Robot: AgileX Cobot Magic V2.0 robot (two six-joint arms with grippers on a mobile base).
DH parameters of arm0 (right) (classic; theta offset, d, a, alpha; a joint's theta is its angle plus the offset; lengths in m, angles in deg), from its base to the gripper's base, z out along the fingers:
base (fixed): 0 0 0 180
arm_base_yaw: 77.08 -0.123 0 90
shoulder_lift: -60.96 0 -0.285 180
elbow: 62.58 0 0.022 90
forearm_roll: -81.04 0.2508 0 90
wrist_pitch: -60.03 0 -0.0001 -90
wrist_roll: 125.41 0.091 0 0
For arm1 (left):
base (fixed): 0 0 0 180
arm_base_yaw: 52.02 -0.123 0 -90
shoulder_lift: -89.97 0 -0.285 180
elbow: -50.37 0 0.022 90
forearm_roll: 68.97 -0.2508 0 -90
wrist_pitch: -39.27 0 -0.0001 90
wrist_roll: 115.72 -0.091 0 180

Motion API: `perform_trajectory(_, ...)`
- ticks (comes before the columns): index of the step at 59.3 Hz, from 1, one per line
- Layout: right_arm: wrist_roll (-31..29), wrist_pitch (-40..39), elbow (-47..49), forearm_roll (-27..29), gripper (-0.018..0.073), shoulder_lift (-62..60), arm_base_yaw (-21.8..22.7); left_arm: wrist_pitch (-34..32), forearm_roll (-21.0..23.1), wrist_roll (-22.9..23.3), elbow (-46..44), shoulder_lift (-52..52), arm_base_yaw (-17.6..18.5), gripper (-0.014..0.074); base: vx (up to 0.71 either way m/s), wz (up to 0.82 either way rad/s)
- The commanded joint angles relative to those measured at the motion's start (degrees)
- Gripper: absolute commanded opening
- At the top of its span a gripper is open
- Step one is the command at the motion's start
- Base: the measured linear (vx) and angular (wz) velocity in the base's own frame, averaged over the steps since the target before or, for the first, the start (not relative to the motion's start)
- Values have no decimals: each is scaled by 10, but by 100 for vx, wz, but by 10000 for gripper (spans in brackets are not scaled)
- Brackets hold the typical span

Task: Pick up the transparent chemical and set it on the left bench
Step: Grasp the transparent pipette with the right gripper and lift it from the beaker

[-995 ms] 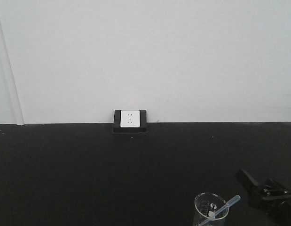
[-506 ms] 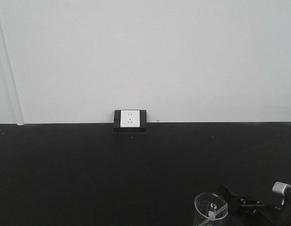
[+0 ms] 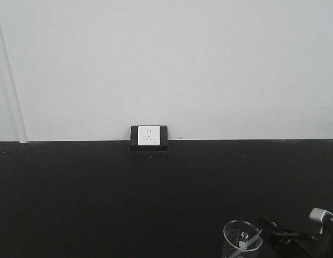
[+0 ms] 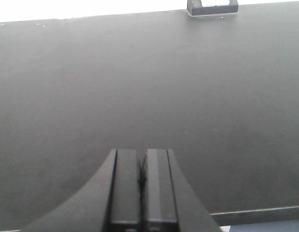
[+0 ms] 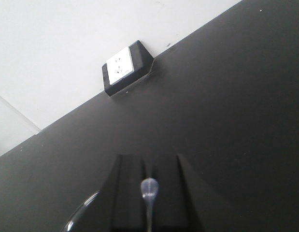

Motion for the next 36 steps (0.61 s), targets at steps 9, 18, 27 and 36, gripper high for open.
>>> perform_trajectory(9, -6, -109, 12, -6, -6, -23, 1, -45, 0, 4, 9, 11, 1, -3, 0, 0)
perform_trajectory(18, -30, -116, 12, -16, -4, -54, 1, -45, 0, 4, 9, 11, 1, -3, 0, 0)
perform_trajectory(27, -67, -75, 12, -32, -3, -120, 1, -45, 0, 4, 9, 11, 1, -3, 0, 0)
perform_trajectory(36, -80, 34, 12, -83, -3, -223, 1, -45, 0, 4, 9, 11, 1, -3, 0, 0)
